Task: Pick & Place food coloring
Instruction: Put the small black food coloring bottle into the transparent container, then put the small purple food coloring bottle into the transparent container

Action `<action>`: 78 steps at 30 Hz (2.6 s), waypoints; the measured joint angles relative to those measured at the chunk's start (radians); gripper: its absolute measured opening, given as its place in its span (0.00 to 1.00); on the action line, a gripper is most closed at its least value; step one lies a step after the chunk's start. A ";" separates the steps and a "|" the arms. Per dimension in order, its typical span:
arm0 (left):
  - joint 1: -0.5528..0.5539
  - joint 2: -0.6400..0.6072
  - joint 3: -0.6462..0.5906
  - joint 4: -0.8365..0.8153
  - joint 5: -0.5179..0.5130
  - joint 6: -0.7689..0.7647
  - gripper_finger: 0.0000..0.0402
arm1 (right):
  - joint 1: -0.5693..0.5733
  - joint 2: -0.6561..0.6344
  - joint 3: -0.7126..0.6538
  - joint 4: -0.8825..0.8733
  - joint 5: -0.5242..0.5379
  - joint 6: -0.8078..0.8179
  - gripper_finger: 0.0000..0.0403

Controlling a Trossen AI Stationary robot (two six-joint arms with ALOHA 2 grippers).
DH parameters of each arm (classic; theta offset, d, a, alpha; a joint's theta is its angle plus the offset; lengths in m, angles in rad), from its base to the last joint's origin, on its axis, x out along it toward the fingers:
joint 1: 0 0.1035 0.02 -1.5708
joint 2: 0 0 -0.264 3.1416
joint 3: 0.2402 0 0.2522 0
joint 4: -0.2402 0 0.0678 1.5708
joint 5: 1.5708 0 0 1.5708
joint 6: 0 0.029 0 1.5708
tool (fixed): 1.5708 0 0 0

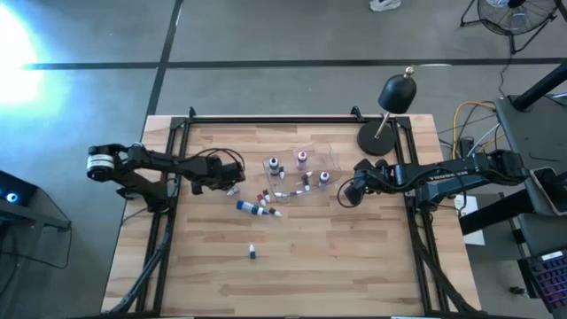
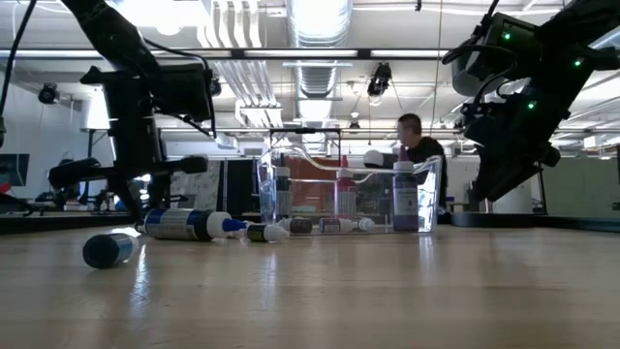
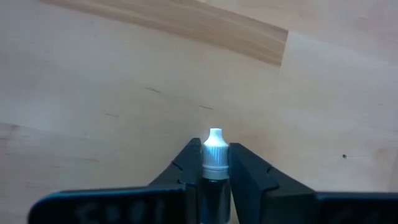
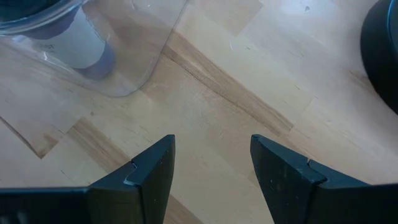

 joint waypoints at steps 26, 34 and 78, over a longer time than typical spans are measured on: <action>-0.080 0.144 0.732 -0.031 -0.073 0.958 0.27 | 0.000 0.000 0.000 0.007 -0.047 0.000 0.50; -0.124 0.145 0.799 -0.604 -0.013 0.958 0.30 | 0.000 0.000 0.000 0.012 -0.046 -0.008 0.50; -0.347 -0.442 -0.305 0.213 -0.125 0.729 0.30 | 0.000 0.000 0.000 0.019 -0.037 0.056 0.50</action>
